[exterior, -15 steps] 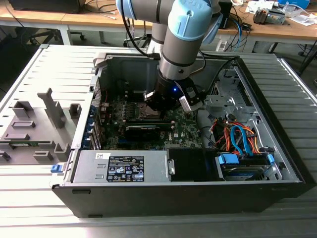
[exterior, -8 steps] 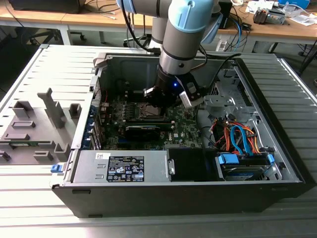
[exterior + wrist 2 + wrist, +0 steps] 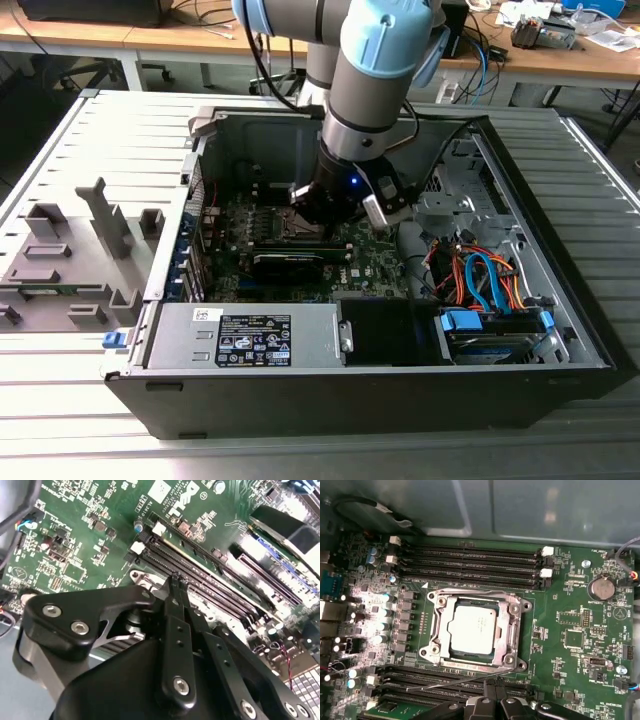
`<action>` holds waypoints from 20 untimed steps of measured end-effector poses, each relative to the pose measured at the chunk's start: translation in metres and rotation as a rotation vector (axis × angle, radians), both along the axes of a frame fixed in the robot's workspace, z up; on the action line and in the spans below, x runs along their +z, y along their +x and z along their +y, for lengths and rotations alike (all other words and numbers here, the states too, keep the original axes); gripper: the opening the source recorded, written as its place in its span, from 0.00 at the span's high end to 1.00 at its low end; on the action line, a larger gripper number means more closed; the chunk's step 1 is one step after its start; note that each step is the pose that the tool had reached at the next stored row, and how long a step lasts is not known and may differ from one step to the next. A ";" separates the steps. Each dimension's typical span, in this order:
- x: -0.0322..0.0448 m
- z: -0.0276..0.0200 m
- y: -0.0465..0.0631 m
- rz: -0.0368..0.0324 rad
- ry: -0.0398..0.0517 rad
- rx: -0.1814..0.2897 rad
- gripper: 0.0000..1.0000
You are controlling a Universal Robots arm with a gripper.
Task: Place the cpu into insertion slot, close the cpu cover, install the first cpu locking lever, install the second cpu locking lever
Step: 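Install the second cpu locking lever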
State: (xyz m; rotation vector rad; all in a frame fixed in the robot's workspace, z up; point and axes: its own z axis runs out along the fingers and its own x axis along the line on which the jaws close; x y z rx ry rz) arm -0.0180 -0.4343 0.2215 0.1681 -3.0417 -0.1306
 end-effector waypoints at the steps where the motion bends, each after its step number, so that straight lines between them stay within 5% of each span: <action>1: -0.0020 0.0000 0.000 0.0011 0.0000 0.000 0.89; 6: -0.0060 -0.0001 -0.003 0.0029 -0.0003 0.000 0.89; 20: -0.0064 -0.0002 -0.055 -0.0039 0.0127 0.000 0.89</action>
